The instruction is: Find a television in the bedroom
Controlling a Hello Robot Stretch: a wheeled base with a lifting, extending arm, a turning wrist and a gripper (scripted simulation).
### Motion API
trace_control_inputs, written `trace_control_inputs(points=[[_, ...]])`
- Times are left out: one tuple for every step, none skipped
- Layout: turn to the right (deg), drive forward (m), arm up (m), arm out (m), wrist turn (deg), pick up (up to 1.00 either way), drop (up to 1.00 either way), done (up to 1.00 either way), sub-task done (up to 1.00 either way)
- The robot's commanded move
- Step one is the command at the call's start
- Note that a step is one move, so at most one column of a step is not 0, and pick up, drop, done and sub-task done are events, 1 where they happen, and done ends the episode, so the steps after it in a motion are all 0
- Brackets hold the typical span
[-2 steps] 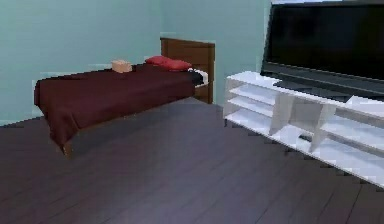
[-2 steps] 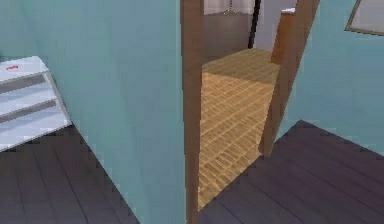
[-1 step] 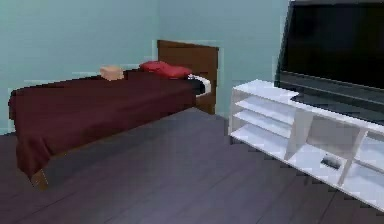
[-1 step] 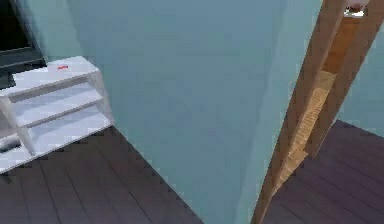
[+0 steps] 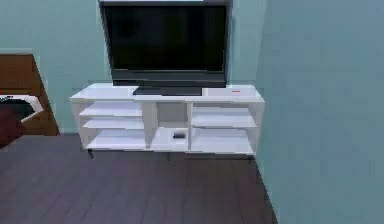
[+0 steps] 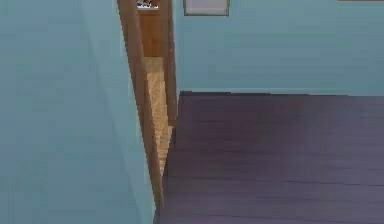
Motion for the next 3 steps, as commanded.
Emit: trace_control_inputs(points=[[0.0,1.00,0.00,0.00,0.0,0.00,0.00,0.00,0.00],[12.0,0.00,0.00,0.00,0.0,0.00,0.00,0.00,0.00],[3.0,0.00,0.00,0.00,0.0,0.00,0.00,0.00,0.00]])
